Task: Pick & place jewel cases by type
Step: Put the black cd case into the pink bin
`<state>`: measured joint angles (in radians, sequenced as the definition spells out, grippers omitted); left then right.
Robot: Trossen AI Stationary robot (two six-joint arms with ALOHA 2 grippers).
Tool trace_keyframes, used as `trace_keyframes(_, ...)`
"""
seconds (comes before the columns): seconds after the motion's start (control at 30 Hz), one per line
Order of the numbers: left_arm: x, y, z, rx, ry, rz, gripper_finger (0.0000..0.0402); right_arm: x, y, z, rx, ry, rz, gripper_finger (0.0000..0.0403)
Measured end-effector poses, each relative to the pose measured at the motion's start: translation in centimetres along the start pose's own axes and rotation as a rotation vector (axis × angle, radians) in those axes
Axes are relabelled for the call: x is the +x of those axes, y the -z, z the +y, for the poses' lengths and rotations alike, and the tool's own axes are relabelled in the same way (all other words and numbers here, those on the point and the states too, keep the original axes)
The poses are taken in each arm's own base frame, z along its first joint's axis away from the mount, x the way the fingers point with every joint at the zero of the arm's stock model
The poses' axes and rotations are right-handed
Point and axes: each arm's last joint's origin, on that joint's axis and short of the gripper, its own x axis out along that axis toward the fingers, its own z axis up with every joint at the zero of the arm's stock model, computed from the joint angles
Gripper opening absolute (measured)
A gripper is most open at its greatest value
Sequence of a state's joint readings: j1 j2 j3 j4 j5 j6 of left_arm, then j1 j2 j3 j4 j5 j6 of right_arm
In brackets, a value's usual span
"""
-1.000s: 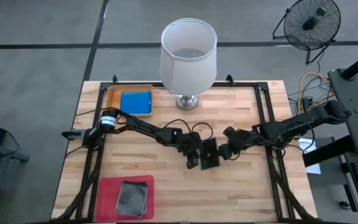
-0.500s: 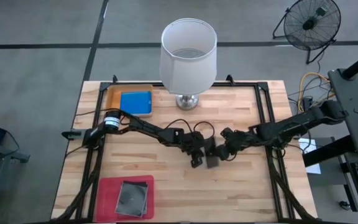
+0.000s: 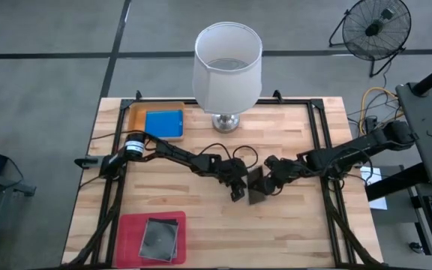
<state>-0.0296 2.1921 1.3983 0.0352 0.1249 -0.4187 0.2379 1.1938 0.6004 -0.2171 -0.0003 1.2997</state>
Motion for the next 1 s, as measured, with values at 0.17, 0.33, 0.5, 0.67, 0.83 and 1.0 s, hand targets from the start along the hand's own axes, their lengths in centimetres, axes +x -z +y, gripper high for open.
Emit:
trace_keyframes(0.17, 0.0, 0.0, 0.0, -0.001, 0.001, 0.001, 0.0000, 0.1, 0.1, -0.2, 0.004, 0.022, 0.007, 0.0180)
trace_keyframes(0.33, 0.0, 0.0, 0.0, -0.003, 0.001, 0.001, 0.0000, 0.1, 0.1, -0.3, 0.011, 0.033, 0.008, 0.0112)
trace_keyframes(0.5, -0.1, 0.1, 0.0, -0.010, 0.002, 0.013, 0.0000, -0.1, 0.1, -0.7, 0.039, 0.075, 0.003, 0.0025)
trace_keyframes(0.67, -1.0, -0.2, -0.2, -0.006, -0.011, 0.031, 0.0000, -0.4, 0.1, -0.7, -0.002, 0.074, 0.007, 0.0015)
trace_keyframes(0.83, -3.7, -0.7, -0.5, 0.048, -0.085, 0.075, 0.0000, -0.9, 0.3, -0.6, -0.058, 0.048, 0.041, 0.0014)
trace_keyframes(1.0, -7.5, -1.0, -1.0, 0.100, -0.157, 0.105, 0.0000, -1.1, 0.3, -0.5, -0.062, 0.030, 0.038, 0.0013)
